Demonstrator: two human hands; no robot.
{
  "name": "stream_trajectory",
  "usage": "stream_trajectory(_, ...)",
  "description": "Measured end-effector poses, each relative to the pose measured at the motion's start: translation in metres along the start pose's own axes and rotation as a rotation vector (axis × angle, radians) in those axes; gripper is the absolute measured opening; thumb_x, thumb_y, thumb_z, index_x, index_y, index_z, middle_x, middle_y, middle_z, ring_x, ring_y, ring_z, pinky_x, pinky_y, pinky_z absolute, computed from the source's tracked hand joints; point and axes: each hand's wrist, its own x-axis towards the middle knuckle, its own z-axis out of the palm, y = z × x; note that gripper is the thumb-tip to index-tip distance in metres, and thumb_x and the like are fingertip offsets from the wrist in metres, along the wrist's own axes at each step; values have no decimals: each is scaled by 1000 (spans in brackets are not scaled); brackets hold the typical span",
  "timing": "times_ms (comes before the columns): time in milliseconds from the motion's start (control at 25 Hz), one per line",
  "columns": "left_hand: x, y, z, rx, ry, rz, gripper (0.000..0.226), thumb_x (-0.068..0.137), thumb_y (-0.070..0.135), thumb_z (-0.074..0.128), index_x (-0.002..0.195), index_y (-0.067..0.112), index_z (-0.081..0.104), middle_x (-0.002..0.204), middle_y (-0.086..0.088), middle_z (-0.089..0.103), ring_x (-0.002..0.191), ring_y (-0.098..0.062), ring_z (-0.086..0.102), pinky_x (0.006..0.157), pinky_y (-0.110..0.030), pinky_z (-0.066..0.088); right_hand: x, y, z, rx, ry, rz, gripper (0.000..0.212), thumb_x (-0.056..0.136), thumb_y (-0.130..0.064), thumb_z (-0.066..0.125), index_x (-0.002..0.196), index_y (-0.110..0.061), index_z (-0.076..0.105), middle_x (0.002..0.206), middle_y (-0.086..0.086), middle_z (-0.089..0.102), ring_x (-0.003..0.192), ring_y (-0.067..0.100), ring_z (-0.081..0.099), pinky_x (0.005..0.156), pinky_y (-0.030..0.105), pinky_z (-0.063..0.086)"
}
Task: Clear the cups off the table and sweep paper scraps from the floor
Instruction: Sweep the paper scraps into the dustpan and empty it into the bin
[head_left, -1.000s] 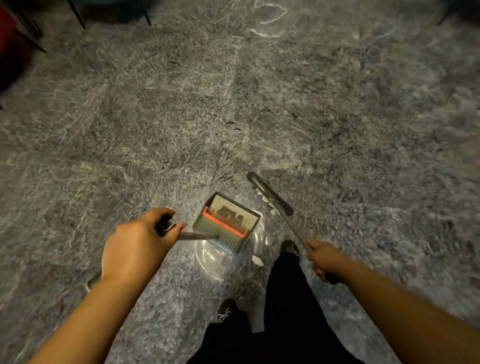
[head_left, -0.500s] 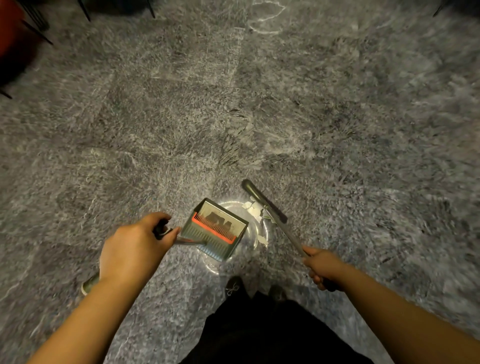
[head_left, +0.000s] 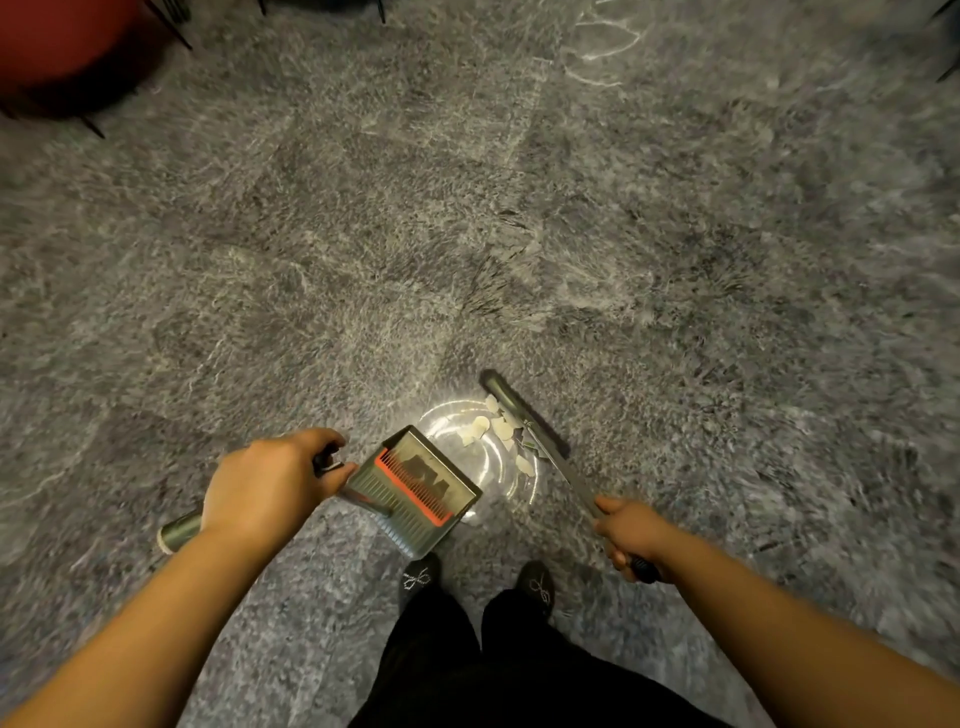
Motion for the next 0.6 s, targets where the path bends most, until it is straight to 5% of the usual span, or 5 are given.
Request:
stream_trajectory(280, 24, -22, 16, -12, -41, 48, 42, 79, 57, 67, 112, 31, 68, 88, 2, 74, 78, -24, 70, 53, -25, 41, 10, -3, 28, 103, 15, 25, 49, 101, -5, 35, 147, -21, 33, 51, 5, 37, 39, 14, 33, 39, 21, 30)
stream_trajectory(480, 57, -28, 15, -14, -87, 182, 43, 82, 56, 65, 118, 32, 65, 95, 4, 74, 81, -21, 69, 47, -16, 31, 18, 5, 76, 195, 19, 44, 54, 102, -8, 35, 151, -28, 25, 46, 4, 37, 35, 13, 33, 39, 20, 29)
stream_trajectory(600, 72, -25, 14, 11, -111, 238, 45, 83, 59, 62, 119, 33, 62, 97, 4, 73, 81, -21, 69, 51, -22, 45, 12, 6, 101, 193, -9, 30, 52, 103, -10, 35, 150, -28, 25, 48, 5, 37, 37, 14, 33, 39, 19, 30)
